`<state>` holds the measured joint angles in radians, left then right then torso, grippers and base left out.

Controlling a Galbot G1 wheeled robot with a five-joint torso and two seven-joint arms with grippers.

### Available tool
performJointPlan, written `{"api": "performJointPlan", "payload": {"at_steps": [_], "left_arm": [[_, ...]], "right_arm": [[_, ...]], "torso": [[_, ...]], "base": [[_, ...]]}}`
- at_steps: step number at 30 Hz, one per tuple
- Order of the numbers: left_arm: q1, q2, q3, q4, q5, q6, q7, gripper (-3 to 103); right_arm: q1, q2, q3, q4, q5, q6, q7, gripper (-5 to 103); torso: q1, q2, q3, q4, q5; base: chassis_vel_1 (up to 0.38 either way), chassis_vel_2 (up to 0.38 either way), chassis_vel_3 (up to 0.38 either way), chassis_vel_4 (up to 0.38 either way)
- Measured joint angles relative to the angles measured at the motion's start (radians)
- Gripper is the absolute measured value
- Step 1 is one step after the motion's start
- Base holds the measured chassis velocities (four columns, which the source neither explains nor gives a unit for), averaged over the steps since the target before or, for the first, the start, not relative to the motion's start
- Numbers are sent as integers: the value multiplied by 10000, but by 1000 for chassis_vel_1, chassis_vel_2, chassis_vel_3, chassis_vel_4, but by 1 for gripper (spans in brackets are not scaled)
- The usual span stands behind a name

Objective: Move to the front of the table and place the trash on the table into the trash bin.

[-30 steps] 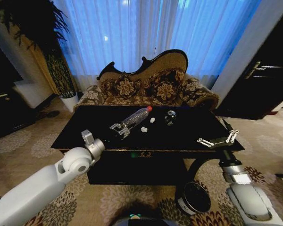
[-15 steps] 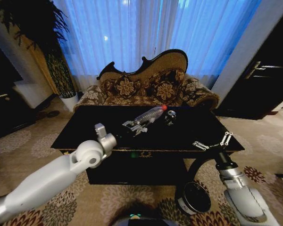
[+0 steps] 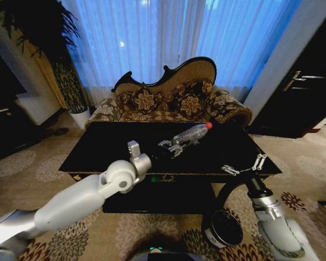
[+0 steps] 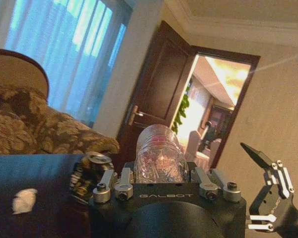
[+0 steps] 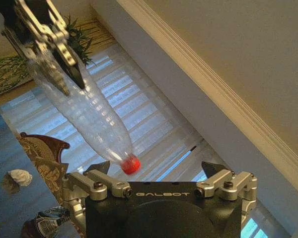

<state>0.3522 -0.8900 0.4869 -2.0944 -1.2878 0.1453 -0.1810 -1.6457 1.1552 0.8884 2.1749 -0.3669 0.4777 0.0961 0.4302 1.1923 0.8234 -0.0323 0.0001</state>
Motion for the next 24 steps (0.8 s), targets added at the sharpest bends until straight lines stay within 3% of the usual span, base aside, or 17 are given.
{"api": "performJointPlan", "payload": {"at_steps": [15, 24], "left_arm": [[-680, -1733, 973, 585, -447, -40, -783, 44], [-867, -2363, 1639, 715, -420, -60, -1041, 44]], "right_arm": [[-64, 495, -4, -91, -154, 116, -1, 100], [-176, 710, 74, -109, -202, 117, -1, 100]], "torso": [[0, 0, 0, 1, 0], [0, 0, 0, 0, 0]], "base": [[0, 0, 0, 0], [0, 0, 0, 0]]}}
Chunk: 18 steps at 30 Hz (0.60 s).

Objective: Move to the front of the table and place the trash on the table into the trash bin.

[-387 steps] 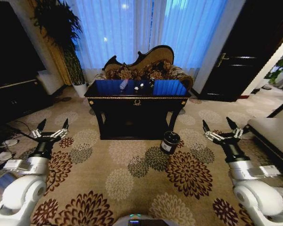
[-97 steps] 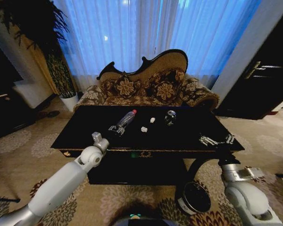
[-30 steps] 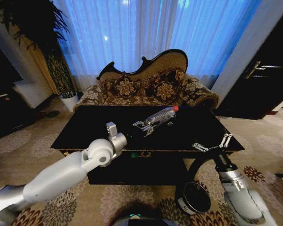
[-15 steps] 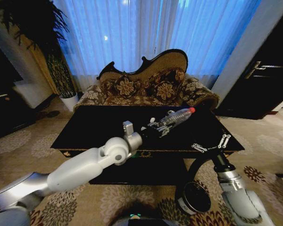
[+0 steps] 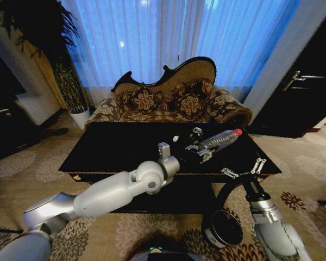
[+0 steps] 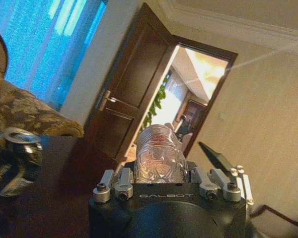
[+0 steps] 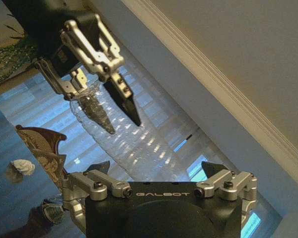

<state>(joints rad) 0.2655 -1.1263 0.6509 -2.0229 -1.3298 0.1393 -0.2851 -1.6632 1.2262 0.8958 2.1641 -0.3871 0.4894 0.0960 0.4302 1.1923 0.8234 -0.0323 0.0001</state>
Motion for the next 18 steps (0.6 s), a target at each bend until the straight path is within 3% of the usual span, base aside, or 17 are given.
{"api": "performJointPlan", "payload": {"at_steps": [6, 18], "left_arm": [[-81, -252, 332, -227, -159, -17, -259, 44], [326, -64, 346, -378, -91, -29, -339, 44]], "right_arm": [[21, 109, 57, -80, -99, 0, 31, 100], [-28, 181, 41, 35, -81, -2, 119, 100]], "torso": [[0, 0, 0, 0, 0], [0, 0, 0, 0, -2]], "base": [[0, 0, 0, 0], [0, 0, 0, 0]]}}
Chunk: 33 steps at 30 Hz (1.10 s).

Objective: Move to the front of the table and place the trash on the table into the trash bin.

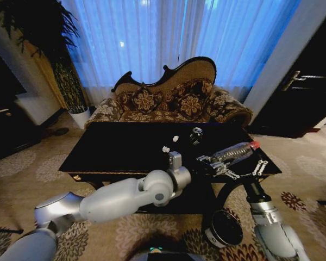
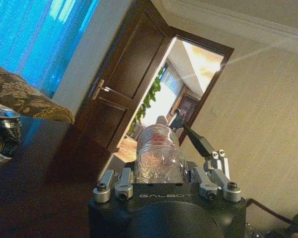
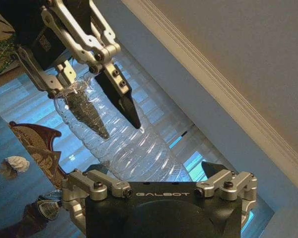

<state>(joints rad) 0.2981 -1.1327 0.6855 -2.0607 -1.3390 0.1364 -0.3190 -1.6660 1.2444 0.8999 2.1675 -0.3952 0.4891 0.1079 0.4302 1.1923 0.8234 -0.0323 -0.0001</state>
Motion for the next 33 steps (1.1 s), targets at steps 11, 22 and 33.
{"api": "performJointPlan", "payload": {"at_steps": [11, 22, 33], "left_arm": [[79, -168, 99, 65, 134, -68, -186, 43], [328, -156, 168, 42, 229, -49, -237, 43], [435, 12, 62, -74, 222, 156, -497, 48]], "right_arm": [[-74, 130, -22, 112, -60, -12, -19, 73], [-109, 115, -25, 126, -70, 23, -36, 47], [-99, 97, -7, 90, -28, 57, -55, 44]], "torso": [[0, 0, 0, 0, 1], [0, 0, 0, 0, 1], [0, 0, 0, 0, 1]], "base": [[0, 0, 0, 0], [0, 0, 0, 0], [0, 0, 0, 0]]}}
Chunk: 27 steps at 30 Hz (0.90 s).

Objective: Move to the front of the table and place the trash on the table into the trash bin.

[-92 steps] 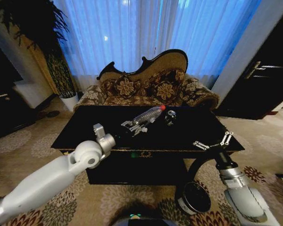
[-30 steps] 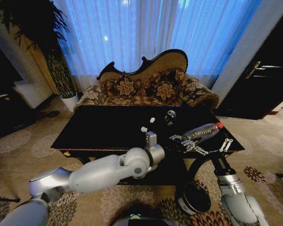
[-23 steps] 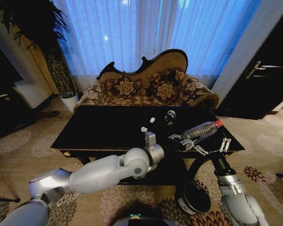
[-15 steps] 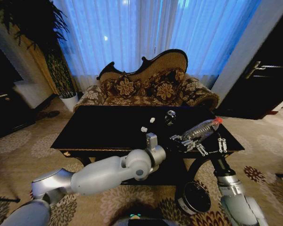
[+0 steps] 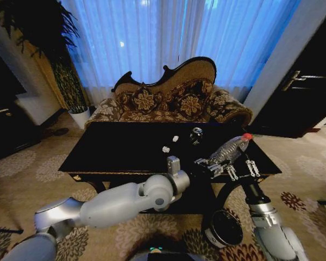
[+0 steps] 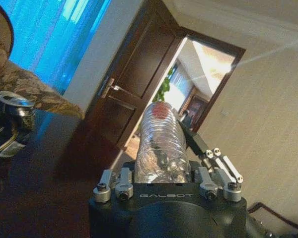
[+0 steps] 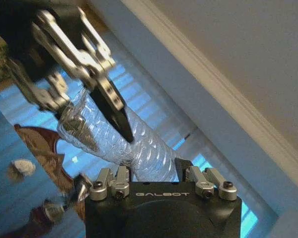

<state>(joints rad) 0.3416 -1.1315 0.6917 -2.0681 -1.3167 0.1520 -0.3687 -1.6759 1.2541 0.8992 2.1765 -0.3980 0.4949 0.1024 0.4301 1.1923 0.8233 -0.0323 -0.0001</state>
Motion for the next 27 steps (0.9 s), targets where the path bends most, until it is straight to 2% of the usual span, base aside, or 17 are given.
{"api": "performJointPlan", "payload": {"at_steps": [3, 4, 5, 7, 8, 12, 18, 22, 27], "left_arm": [[61, 78, -157, -99, 48, 87, -94, 64], [61, 78, -157, -99, 48, 87, -94, 64], [55, 139, -212, -185, 79, 109, -105, 64], [-64, 363, -373, -499, 110, 177, -150, 76], [-64, 363, -373, -499, 110, 177, -150, 76], [-266, 791, -1070, -1233, -17, 276, -349, 96], [53, 1449, -1680, -1661, -55, 303, -263, 100], [740, 1899, -2077, -1997, 116, 315, -106, 100], [1906, 2516, -3158, -2400, 470, 331, 100, 100]], "right_arm": [[-3, -19, 68, -84, 132, 0, 5, 42], [-3, -19, 68, -84, 132, 0, 5, 42], [-4, -32, 95, -97, 190, 0, 13, 40], [23, -97, 181, -148, 355, -17, 39, 33], [23, -97, 181, -148, 355, -17, 39, 33], [115, -197, 286, -187, 632, -124, 69, 23], [167, -237, 296, -230, 682, -173, 69, 10], [190, -197, 262, -242, 680, -197, 63, 9], [216, -167, 325, -376, 695, -204, 61, 9]], "torso": [[0, 0, 0, 0, 0], [0, 0, 0, 0, 0], [0, 0, 0, -2, 0], [0, 0, 0, -1, 0], [0, 0, 0, -1, 0], [0, 0, 0, 0, 0], [0, 0, 0, 0, 0], [1, 0, 0, 1, -2], [0, 0, 0, -1, -2]], "base": [[0, 0, 0, 0], [0, 0, 0, 0], [0, 0, 0, 0], [0, 0, 0, 0], [0, 0, 0, 0], [0, 0, 0, 0], [0, 0, 0, 0], [0, 0, 0, 0], [0, 0, 0, 0]]}}
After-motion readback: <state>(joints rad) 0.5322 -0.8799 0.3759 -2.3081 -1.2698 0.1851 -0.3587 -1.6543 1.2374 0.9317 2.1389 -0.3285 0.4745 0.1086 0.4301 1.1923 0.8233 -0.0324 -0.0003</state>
